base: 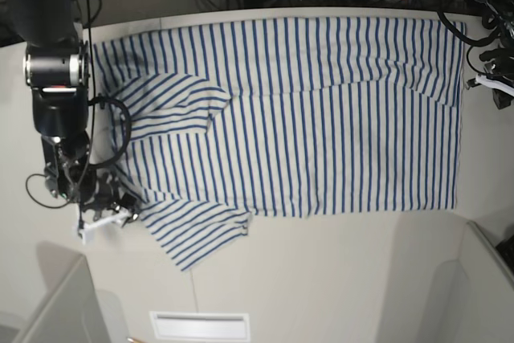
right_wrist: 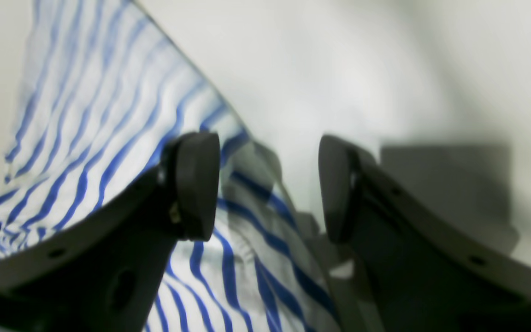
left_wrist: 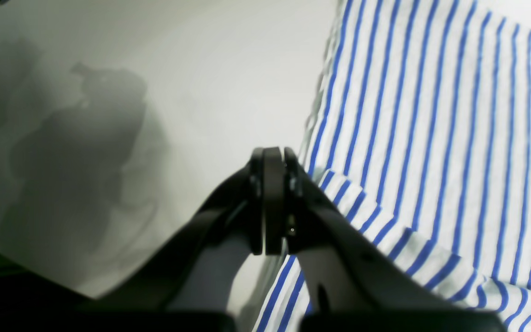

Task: Fold the T-shirt properly
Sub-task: 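Release the shirt and move the right gripper to the sleeve side, then move the left gripper down to the shirt's side edge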

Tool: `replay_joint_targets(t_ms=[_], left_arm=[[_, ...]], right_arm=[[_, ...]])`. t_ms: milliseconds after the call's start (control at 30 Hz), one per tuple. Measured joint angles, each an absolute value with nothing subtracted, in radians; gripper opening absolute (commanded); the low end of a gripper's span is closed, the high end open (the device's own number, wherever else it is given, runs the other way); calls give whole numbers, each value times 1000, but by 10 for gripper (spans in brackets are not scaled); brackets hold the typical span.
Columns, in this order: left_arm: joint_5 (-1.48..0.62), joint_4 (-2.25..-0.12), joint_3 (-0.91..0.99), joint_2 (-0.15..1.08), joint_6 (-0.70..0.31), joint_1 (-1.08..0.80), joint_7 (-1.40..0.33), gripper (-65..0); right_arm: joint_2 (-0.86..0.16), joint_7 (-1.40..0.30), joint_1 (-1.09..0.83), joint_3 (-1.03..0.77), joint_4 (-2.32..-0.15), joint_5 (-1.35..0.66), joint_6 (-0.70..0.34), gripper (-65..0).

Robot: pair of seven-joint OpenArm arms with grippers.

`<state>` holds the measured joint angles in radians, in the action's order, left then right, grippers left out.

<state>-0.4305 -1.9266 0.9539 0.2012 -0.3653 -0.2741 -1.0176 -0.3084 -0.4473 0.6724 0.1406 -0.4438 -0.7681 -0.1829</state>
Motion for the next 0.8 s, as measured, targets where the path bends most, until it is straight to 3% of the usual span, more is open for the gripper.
replay_joint_targets(t_ms=[133,600,700,800], left_arm=[[-416,-1927,954,199,-366,-274,-1018,-650],[-415,-1927,953,200,-366,-268,-1017,-650],[-416,-1927,945,200,-366,-268,-1017,-650],[-414,-1925,946,200,-366,-247,-1020,-650]], right_arm=[[-310,-448,721,210,-373,-756,-270,-321],[-277,-431,725,275,-375,-775,-279,-333],[-279,-434,725,275,-373,-769,-279,-437],[-280,-441,719,275,-372,-766,-278,-650]])
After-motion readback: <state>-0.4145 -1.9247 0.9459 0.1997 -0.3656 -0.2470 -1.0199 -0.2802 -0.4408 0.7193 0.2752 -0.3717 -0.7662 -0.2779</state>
